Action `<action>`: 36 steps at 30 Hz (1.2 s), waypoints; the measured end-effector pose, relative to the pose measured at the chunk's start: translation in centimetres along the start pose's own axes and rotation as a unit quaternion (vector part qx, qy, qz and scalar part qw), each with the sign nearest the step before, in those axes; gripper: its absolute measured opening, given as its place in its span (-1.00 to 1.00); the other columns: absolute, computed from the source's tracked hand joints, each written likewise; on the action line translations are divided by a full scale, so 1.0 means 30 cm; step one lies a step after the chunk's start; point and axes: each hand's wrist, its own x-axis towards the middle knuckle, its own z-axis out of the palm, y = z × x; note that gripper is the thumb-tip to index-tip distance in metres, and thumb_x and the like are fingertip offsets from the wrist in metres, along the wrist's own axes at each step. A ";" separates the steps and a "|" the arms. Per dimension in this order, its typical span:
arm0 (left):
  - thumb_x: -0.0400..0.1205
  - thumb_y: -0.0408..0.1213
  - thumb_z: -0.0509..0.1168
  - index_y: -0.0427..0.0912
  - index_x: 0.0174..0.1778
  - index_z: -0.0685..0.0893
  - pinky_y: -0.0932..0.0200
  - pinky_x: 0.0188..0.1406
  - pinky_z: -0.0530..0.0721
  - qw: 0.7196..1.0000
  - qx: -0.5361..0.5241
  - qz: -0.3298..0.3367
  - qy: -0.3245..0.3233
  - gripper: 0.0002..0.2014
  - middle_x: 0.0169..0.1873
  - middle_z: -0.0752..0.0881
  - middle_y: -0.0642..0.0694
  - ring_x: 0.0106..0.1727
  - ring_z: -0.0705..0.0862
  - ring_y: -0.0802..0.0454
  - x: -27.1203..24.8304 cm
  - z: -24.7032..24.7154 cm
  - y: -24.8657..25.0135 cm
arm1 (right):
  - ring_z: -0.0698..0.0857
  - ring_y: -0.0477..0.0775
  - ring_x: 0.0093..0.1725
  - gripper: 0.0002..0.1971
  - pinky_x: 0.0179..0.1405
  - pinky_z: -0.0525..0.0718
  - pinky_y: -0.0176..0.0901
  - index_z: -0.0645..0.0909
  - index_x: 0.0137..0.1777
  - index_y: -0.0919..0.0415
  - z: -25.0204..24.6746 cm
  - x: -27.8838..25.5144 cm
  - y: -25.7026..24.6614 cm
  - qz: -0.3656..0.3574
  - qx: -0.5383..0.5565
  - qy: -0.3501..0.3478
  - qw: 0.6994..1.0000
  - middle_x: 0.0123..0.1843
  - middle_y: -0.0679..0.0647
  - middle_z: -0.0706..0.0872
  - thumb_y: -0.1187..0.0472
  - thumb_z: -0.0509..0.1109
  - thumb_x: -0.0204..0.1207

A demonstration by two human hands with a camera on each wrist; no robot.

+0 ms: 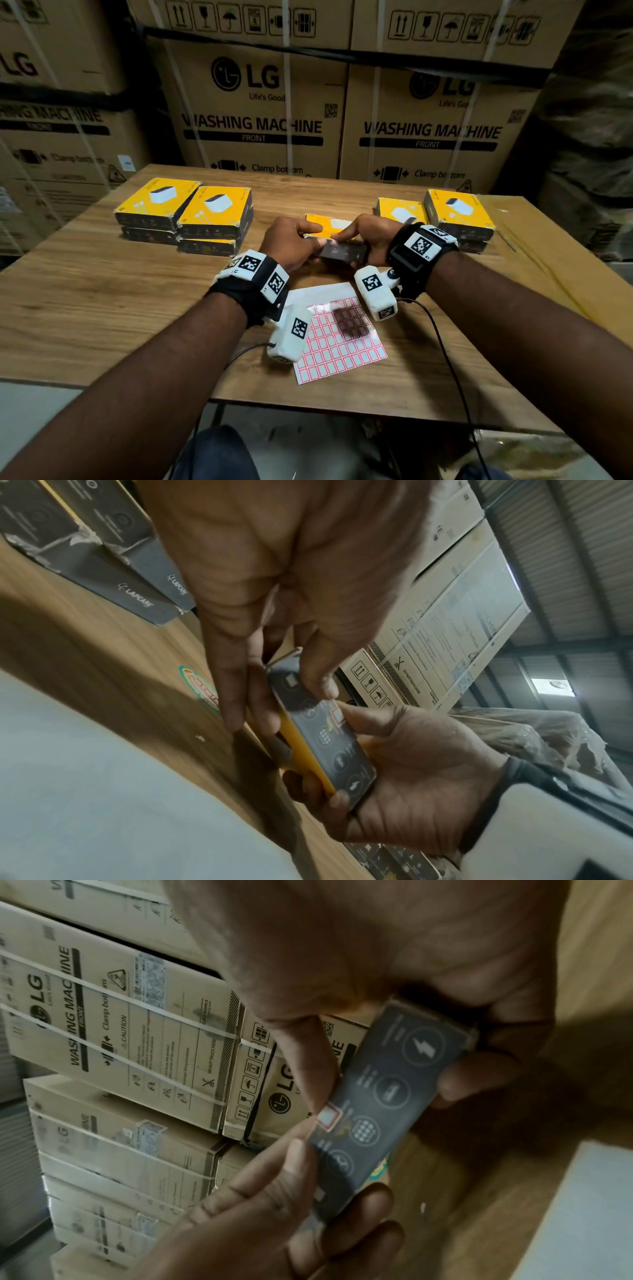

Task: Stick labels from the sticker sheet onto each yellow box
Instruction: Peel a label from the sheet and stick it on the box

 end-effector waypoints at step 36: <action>0.49 0.05 0.50 -0.03 0.16 0.63 0.18 -0.05 0.67 0.989 0.140 0.016 0.039 -0.60 0.06 0.68 0.02 -0.03 0.71 0.05 0.004 -0.007 0.000 | 0.80 0.15 -0.02 -0.50 0.07 0.78 0.11 0.42 0.27 0.24 -0.001 -0.076 0.049 -0.205 -0.296 0.091 0.929 -0.02 0.14 0.70 0.20 0.58 0.43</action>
